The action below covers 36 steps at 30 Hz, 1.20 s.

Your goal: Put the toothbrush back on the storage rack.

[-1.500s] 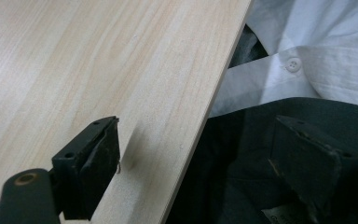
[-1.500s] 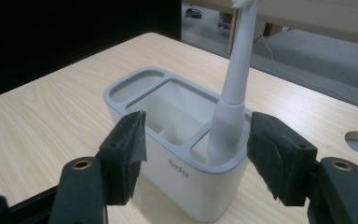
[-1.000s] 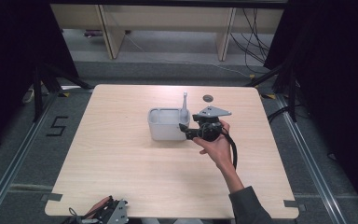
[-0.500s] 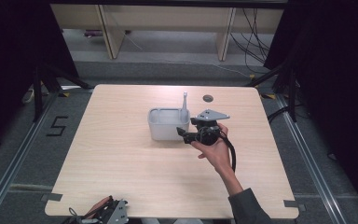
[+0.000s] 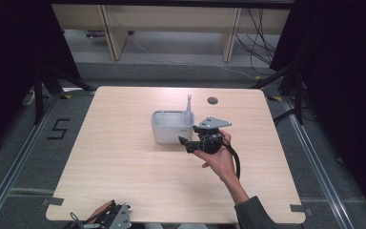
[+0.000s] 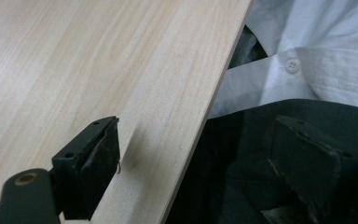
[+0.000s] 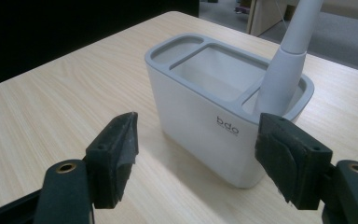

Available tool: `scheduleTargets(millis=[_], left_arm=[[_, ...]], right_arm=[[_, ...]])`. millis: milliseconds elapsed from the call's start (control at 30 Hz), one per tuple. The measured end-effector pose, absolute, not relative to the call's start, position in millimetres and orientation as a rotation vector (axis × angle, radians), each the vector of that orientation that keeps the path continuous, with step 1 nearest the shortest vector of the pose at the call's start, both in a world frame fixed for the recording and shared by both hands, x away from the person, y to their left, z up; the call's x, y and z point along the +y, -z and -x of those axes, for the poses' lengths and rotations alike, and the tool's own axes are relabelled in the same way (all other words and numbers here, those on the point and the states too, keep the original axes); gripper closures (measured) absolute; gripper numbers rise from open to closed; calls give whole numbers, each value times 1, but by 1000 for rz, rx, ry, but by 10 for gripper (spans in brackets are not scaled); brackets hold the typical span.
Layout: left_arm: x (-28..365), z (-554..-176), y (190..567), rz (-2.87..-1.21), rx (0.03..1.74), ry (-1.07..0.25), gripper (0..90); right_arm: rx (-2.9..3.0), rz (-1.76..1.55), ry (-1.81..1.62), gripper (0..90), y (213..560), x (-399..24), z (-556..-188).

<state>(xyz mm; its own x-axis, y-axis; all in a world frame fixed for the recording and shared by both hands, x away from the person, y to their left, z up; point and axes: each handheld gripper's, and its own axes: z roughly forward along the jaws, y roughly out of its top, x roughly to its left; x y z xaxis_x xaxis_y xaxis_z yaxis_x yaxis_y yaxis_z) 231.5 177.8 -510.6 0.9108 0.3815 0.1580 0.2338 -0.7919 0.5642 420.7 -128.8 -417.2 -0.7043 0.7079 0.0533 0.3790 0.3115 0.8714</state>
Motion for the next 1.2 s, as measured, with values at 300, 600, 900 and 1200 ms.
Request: scheduleTargets(millis=[300, 600, 900, 1200], left_arm=[[178, -232, 511, -2520, 440, -358, 154], [178, -231, 511, -2517, 443, -358, 154], [179, -231, 510, -2528, 447, -350, 154], [178, -231, 511, -2514, 455, -360, 154]], right_arm=[[2262, -958, -1341, 286, 422, -132, -415], [2310, -964, -1303, 279, 432, -132, -403], [2342, -952, -1293, 271, 441, -131, -392], [2386, -938, -1287, 270, 451, -129, -384]])
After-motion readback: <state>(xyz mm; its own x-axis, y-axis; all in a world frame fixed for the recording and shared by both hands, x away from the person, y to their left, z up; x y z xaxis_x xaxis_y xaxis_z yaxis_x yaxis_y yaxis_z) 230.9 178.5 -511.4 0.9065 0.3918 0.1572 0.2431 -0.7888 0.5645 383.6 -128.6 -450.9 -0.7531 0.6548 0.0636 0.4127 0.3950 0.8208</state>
